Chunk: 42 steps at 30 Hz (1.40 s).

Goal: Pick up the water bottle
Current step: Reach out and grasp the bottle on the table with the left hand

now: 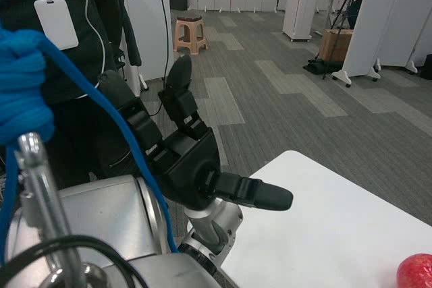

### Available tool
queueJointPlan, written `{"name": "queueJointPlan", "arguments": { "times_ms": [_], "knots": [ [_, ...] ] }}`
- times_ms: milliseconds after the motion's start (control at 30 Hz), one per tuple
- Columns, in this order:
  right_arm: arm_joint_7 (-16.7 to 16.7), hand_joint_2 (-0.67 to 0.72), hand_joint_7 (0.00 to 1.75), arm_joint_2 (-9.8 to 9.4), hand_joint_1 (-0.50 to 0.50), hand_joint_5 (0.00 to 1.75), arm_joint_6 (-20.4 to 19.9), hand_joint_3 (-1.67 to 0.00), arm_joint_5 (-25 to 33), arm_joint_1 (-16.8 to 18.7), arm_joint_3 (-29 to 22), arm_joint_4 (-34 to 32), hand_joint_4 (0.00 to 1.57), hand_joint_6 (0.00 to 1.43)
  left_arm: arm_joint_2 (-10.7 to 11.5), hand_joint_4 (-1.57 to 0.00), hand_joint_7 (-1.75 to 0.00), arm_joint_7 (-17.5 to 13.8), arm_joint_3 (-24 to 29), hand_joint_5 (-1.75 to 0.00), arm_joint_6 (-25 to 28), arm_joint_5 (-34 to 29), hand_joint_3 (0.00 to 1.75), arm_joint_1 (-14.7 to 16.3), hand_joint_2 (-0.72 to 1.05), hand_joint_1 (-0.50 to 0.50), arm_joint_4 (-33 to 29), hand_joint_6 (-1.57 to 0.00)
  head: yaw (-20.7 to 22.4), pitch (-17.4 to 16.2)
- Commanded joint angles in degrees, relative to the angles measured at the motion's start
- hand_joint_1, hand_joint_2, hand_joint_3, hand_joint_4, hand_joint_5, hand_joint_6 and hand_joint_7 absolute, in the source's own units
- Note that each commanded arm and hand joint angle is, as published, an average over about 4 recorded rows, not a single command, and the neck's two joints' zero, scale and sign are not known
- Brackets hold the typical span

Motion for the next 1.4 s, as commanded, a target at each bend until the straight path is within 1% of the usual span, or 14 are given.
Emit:
{"name": "queueJointPlan", "arguments": {
  "times_ms": [33,367,500,633,733,900,1233,1367,1400],
  "knots": [
    [-0.25,0.47,0.00,-0.39,-0.42,0.00,-0.64,0.00,0.18,-0.79,0.06,0.56,0.00,0.00,0.17,0.00,0.00,-0.45,0.88,-0.92,0.36,-0.07,0.09,0.09,0.07,-0.50,-2.22,0.00,-0.42,0.42],
    [-0.20,0.47,0.00,-1.13,-0.42,0.00,-1.08,0.00,0.98,-0.26,-0.07,0.52,0.00,0.00,0.17,0.00,0.00,-1.46,2.28,-0.92,2.29,-0.16,0.09,-0.35,0.07,-0.50,-5.82,0.00,-1.59,0.73],
    [-0.16,0.47,0.00,-1.40,-0.42,0.00,-1.28,0.00,1.24,-0.13,-0.13,0.36,0.00,0.00,0.19,0.00,-0.07,-1.70,2.94,-0.92,3.46,-0.44,0.09,-0.70,0.07,-0.50,-6.90,0.00,-1.76,0.71],
    [-0.16,0.47,0.00,-1.64,-0.42,0.00,-1.32,0.00,1.28,0.07,-0.13,0.14,0.00,0.00,0.58,0.00,-0.07,-1.64,3.07,-0.92,4.64,-1.30,0.09,-1.27,-0.02,-0.50,-7.73,0.00,-1.81,0.65],
    [-0.16,0.47,0.00,-1.66,-0.42,0.00,-1.41,0.00,1.33,0.13,-0.11,0.08,0.00,0.00,0.93,0.00,-0.05,-1.64,3.49,-0.92,5.48,-2.02,0.09,-1.93,0.01,-0.50,-8.63,0.00,-1.66,0.69],
    [-0.16,0.47,0.00,-1.66,-0.42,0.00,-1.65,0.00,1.42,0.13,-0.11,0.03,0.00,0.00,1.04,0.00,-0.07,-1.55,4.74,-0.92,6.51,-3.06,0.09,-2.02,-0.02,-0.50,-10.04,0.00,-1.47,0.66],
    [-0.16,0.47,0.00,-1.66,-0.42,0.00,-1.78,0.00,1.46,0.13,-0.11,0.03,0.00,0.00,1.04,0.00,-0.07,-0.72,6.83,-0.92,7.10,-5.01,0.09,-1.34,-0.02,-0.50,-12.02,0.00,-0.67,0.98],
    [-0.16,0.47,0.00,-1.66,-0.42,0.00,-1.96,0.00,1.46,0.13,-0.11,0.03,0.00,0.00,1.04,0.00,-0.07,0.34,7.60,-0.92,7.26,-6.27,0.09,-1.14,-0.02,-0.50,-12.24,0.00,-0.70,1.04],
    [-0.16,0.47,0.00,-1.66,-0.42,0.00,-1.96,0.00,1.46,0.13,-0.11,0.03,0.00,0.00,1.04,0.00,-0.07,0.58,7.71,-0.92,7.26,-6.33,0.09,-1.07,-0.04,-0.50,-12.24,0.00,-0.80,0.99]
  ]
}}
